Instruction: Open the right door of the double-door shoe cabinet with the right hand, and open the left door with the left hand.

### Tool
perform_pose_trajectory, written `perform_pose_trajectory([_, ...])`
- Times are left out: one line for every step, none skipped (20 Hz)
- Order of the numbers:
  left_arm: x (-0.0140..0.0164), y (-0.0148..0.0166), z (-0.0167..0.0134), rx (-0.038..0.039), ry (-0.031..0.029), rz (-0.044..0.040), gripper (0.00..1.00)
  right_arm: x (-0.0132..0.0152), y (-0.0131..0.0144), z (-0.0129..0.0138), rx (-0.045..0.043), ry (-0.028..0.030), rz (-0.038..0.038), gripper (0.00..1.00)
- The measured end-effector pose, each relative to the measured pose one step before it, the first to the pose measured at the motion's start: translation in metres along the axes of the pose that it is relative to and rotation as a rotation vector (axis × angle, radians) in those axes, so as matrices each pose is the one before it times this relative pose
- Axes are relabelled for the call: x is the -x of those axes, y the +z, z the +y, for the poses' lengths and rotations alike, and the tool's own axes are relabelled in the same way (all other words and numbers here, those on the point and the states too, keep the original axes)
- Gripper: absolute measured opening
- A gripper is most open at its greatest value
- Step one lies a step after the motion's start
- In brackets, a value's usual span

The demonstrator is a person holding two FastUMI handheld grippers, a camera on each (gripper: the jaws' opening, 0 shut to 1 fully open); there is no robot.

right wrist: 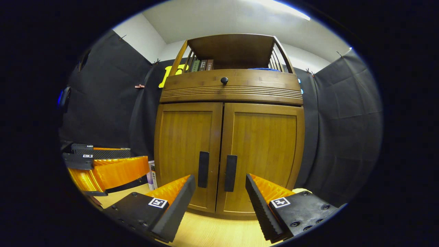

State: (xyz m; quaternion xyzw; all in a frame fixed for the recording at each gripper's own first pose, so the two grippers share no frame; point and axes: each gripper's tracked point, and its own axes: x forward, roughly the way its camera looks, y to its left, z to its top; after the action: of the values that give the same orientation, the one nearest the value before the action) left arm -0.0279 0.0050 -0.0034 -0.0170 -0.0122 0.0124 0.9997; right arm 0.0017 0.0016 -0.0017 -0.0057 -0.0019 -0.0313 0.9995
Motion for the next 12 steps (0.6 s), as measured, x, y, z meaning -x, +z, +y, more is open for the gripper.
perform_pose_trajectory([-0.00172, -0.00266, 0.00036, -0.00012, -0.00538, 0.00326, 0.82, -0.00141, -0.00098, -0.00049, -0.00416, -0.00312, 0.00153, 0.94])
perform_pose_trajectory([-0.00105, -0.00026, 0.00049, 0.0011, -0.00833, -0.0031, 0.82, -0.00208, 0.0015, -0.00007, -0.00773, -0.00036, -0.00547, 0.93])
perform_pose_trajectory([-0.00085, -0.002, -0.00067, 0.00369, -0.0094, -0.00297, 0.86, -0.00258, 0.00202, -0.00028, -0.00776, -0.00164, -0.00452, 0.93])
perform_pose_trajectory([-0.00248, -0.00089, 0.00036, 0.00661, -0.00822, -0.0008, 0.82, -0.00362, 0.00125, -0.00179, -0.00438, -0.00639, -0.00271, 0.93])
perform_pose_trajectory([-0.00349, -0.00204, 0.00041, 0.00747, -0.00884, 0.00173, 0.82, -0.00383, -0.0001, -0.00241, 0.00124, -0.00655, 0.00027, 0.93])
perform_pose_trajectory([-0.00226, -0.00134, 0.00167, 0.0056, -0.00569, 0.00409, 0.86, -0.00505, -0.00023, -0.00204, 0.00447, -0.00784, -0.00023, 0.93])
perform_pose_trajectory([-0.00374, -0.00238, 0.00122, 0.00318, -0.00228, 0.00347, 0.86, -0.0047, -0.00087, -0.00264, 0.00602, -0.0098, -0.00126, 0.93])
perform_pose_trajectory([-0.00281, -0.0019, 0.00336, 0.00048, -0.00044, 0.00374, 0.86, -0.00578, -0.00071, -0.00174, 0.00724, -0.01081, -0.00171, 0.94])
perform_pose_trajectory([-0.00205, -0.00305, 0.00218, 0.00086, 0.00096, 0.0027, 0.86, -0.00603, -0.00347, -0.00079, 0.00938, -0.00835, 0.00314, 0.93])
perform_pose_trajectory([-0.00256, -0.00152, 0.00349, 0.00105, 0.00121, 0.00317, 0.86, -0.00808, -0.00382, 0.0012, 0.00842, -0.00179, 0.00674, 0.92])
perform_pose_trajectory([-0.00214, -0.00232, 0.00258, 0.00134, 0.00081, 0.00253, 0.86, -0.0088, -0.00472, 0.00218, 0.00515, 0.00293, 0.01185, 0.93])
perform_pose_trajectory([-0.00218, -0.0008, 0.0025, 0.00196, 0.0019, 0.00141, 0.86, -0.01039, -0.0054, 0.00282, -0.00104, 0.00737, 0.01058, 0.93])
